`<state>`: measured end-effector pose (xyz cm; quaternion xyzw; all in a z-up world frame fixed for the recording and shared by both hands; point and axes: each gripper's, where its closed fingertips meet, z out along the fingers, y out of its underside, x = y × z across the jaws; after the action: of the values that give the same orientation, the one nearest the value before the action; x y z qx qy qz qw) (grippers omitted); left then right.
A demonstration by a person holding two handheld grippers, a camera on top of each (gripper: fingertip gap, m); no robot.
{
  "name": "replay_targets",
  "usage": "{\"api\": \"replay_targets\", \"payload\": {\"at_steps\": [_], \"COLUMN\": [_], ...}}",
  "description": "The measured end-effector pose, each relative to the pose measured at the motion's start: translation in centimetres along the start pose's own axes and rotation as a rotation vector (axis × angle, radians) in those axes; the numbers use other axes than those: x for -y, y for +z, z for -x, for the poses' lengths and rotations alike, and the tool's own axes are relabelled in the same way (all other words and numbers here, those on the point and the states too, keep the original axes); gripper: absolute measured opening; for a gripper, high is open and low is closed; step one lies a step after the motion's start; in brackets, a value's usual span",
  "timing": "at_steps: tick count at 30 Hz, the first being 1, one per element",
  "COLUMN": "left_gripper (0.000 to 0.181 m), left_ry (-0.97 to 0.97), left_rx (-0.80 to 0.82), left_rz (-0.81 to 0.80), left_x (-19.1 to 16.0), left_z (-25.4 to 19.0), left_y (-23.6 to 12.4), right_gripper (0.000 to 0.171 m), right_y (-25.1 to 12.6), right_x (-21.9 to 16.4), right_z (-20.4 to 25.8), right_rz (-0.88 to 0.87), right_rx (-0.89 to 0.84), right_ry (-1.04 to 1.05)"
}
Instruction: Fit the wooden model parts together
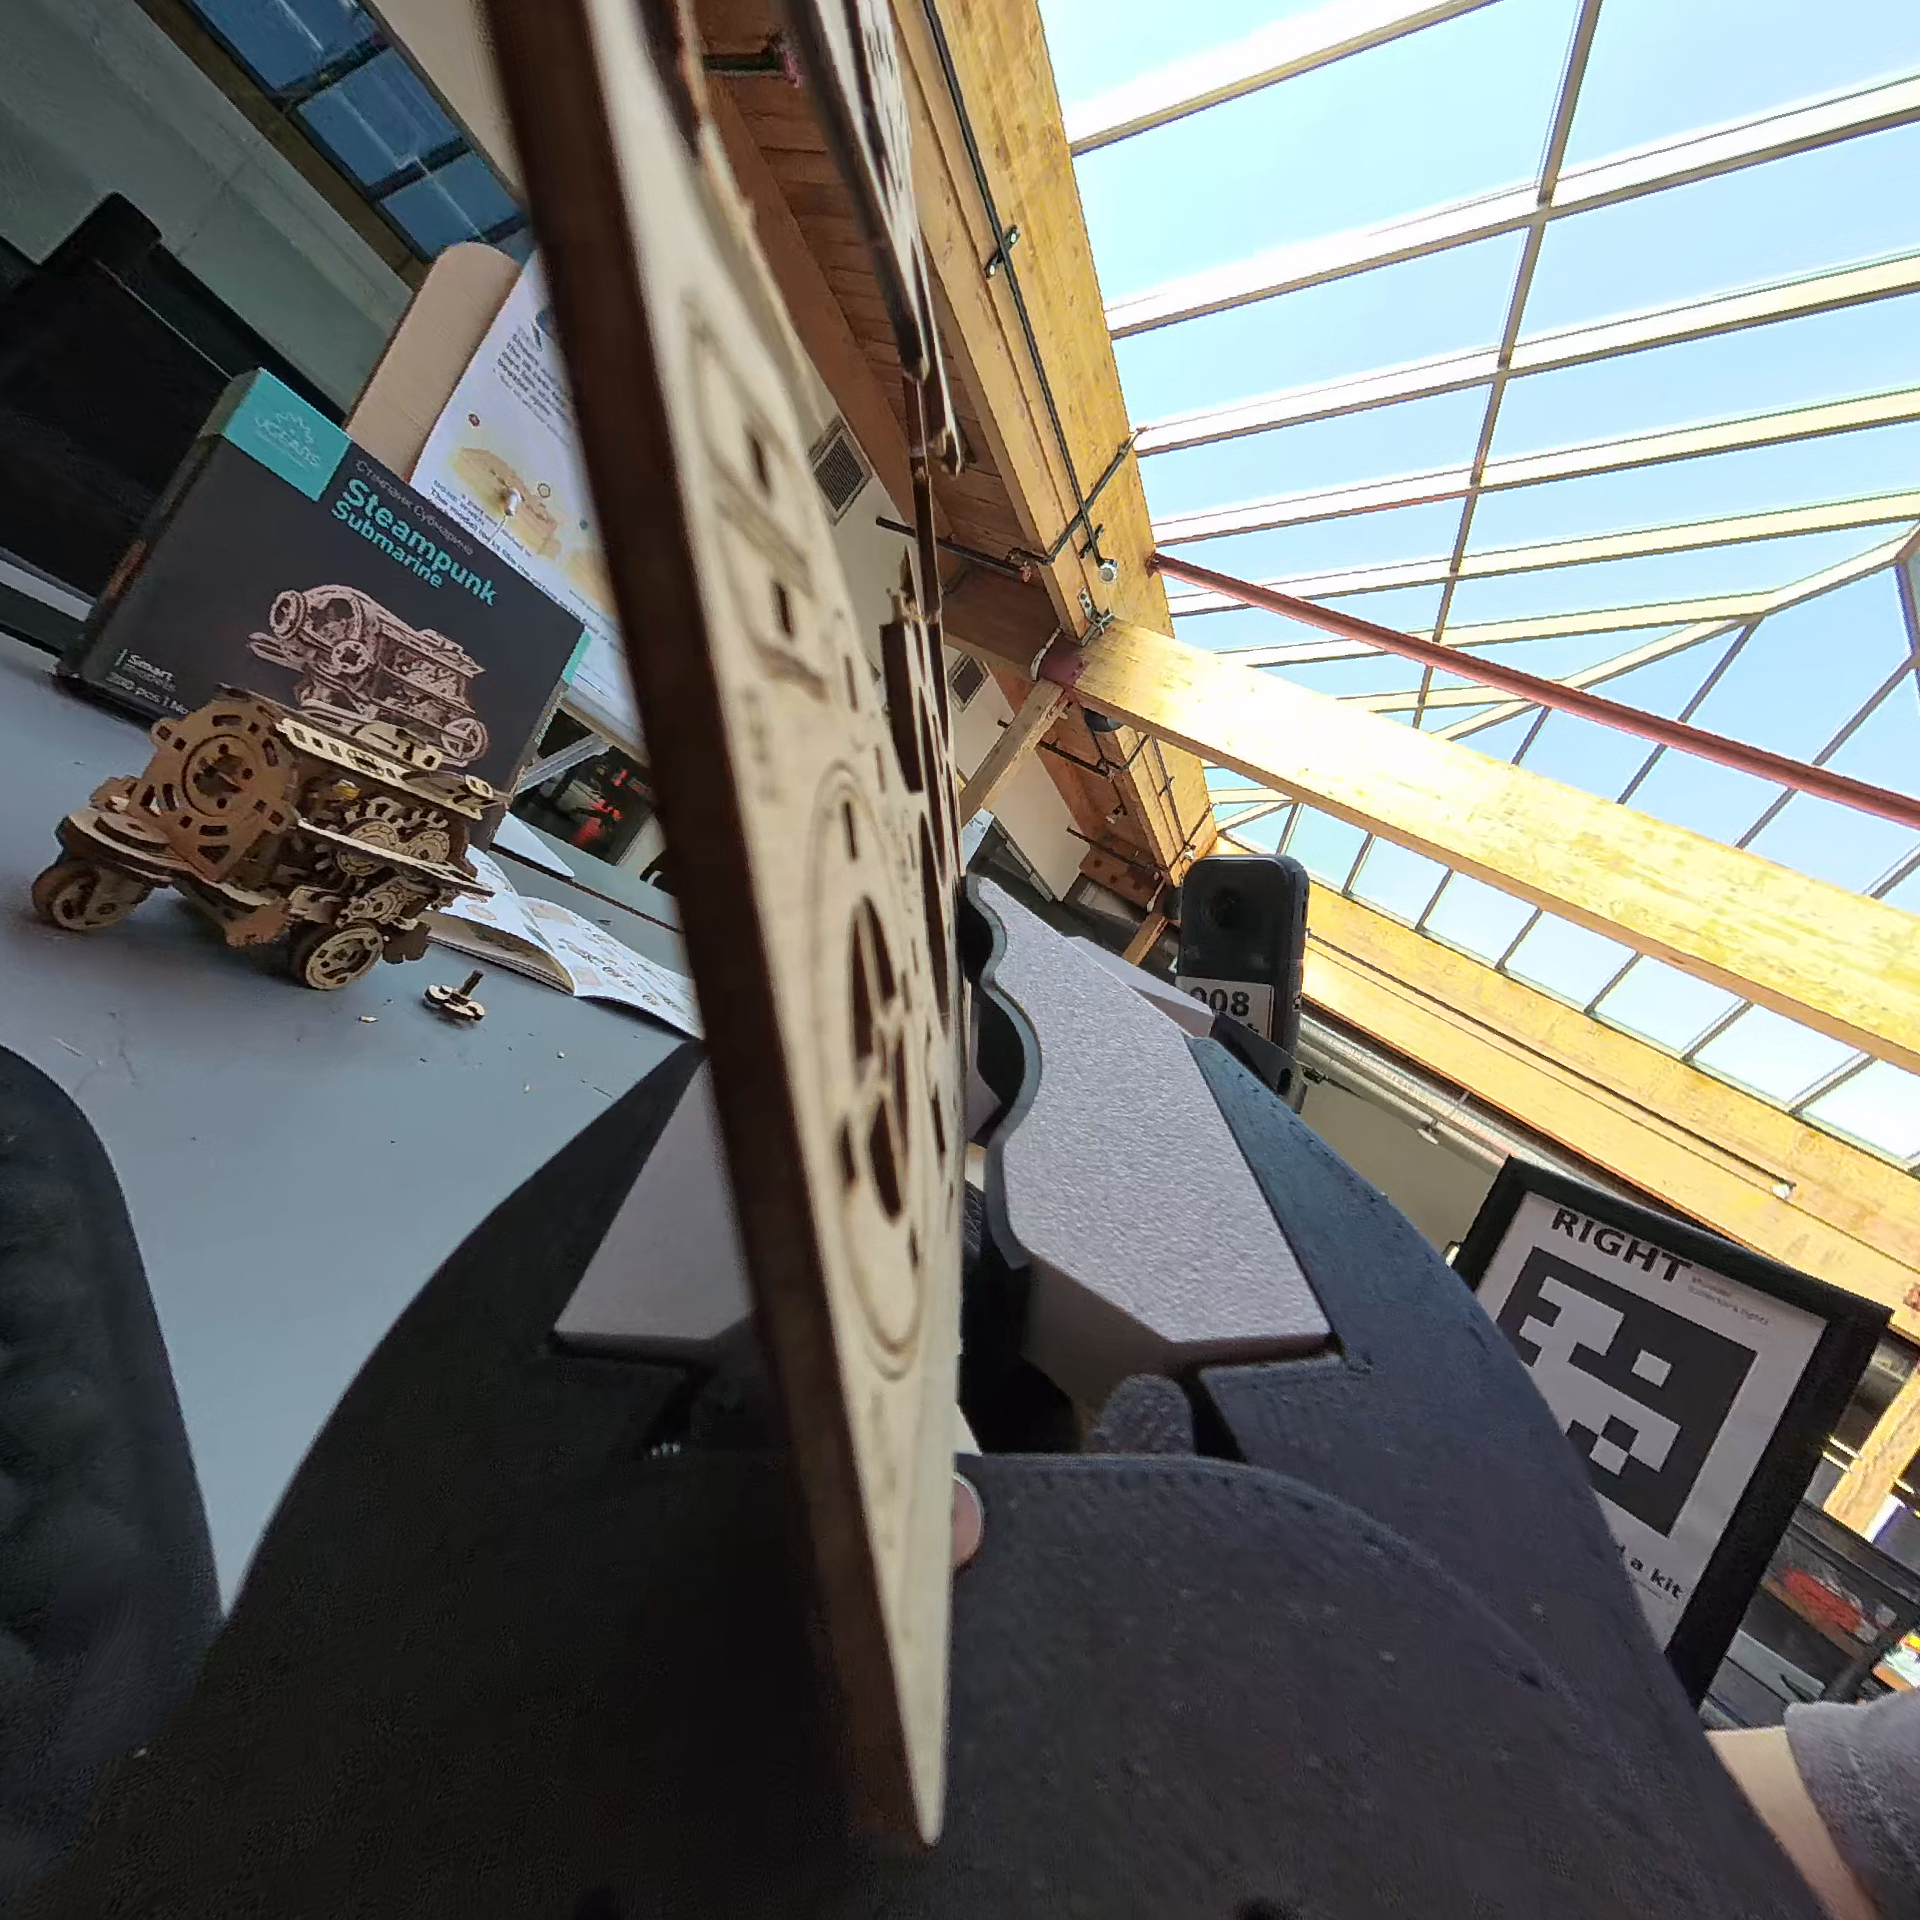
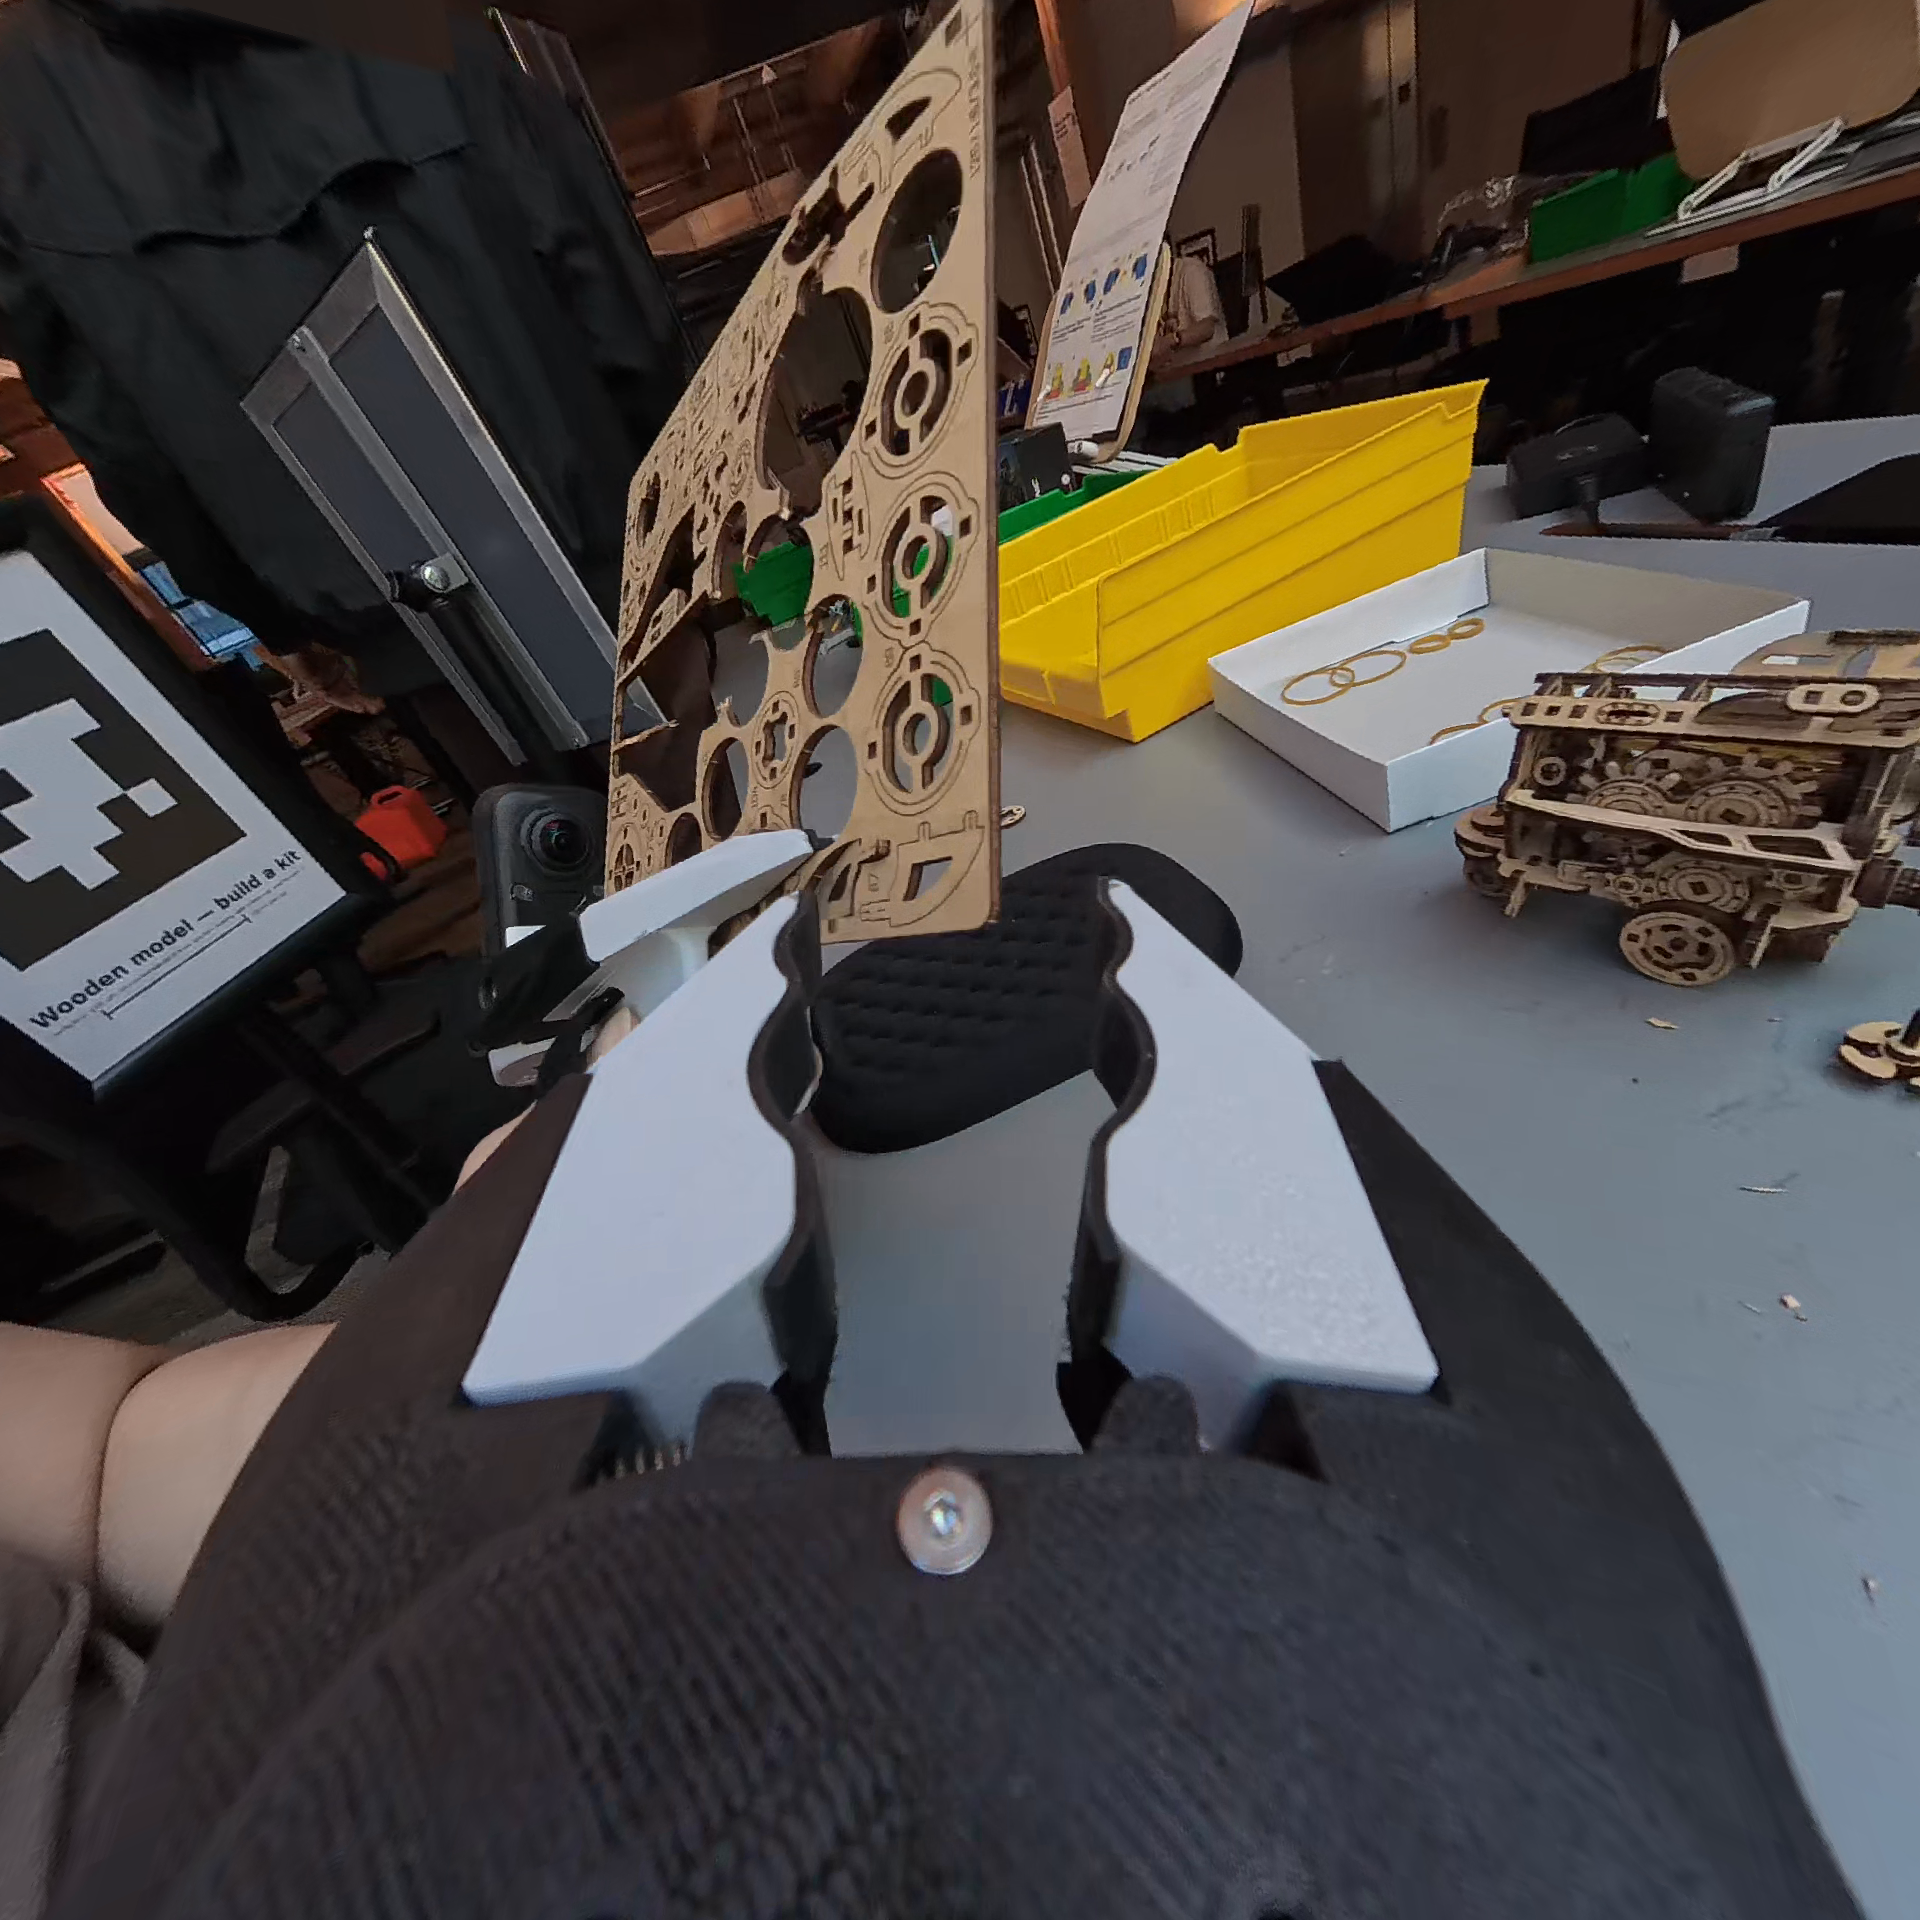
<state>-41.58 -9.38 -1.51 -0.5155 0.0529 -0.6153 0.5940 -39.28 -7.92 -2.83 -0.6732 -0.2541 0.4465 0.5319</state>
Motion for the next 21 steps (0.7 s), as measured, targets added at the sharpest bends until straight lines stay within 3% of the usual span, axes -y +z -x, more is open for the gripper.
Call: {"api": "replay_targets", "payload": {"at_steps": [5,9,21], "left_gripper": [0.0,0.0,0.0], "left_ry": [0.019,0.032,0.032], "left_rx": [0.016,0.032,0.029], "left_rz": [0.028,0.045,0.079], "left_x": [-1.1,-1.3,-1.5], "left_z": [0.2,0.3,0.7], "left_y": [0.1,0.0,0.2], "right_gripper": [0.034,0.036,0.037], "right_y": [0.4,0.5,0.4], "right_x": [-0.6,-1.0,-1.3], "right_z": [0.0,-0.3,-0.6], "right_rz": [0.053,0.108,0.172], "right_rx": [-0.051,-0.089,-0.059], "right_ry": [-0.087,-0.161,-0.111]}}
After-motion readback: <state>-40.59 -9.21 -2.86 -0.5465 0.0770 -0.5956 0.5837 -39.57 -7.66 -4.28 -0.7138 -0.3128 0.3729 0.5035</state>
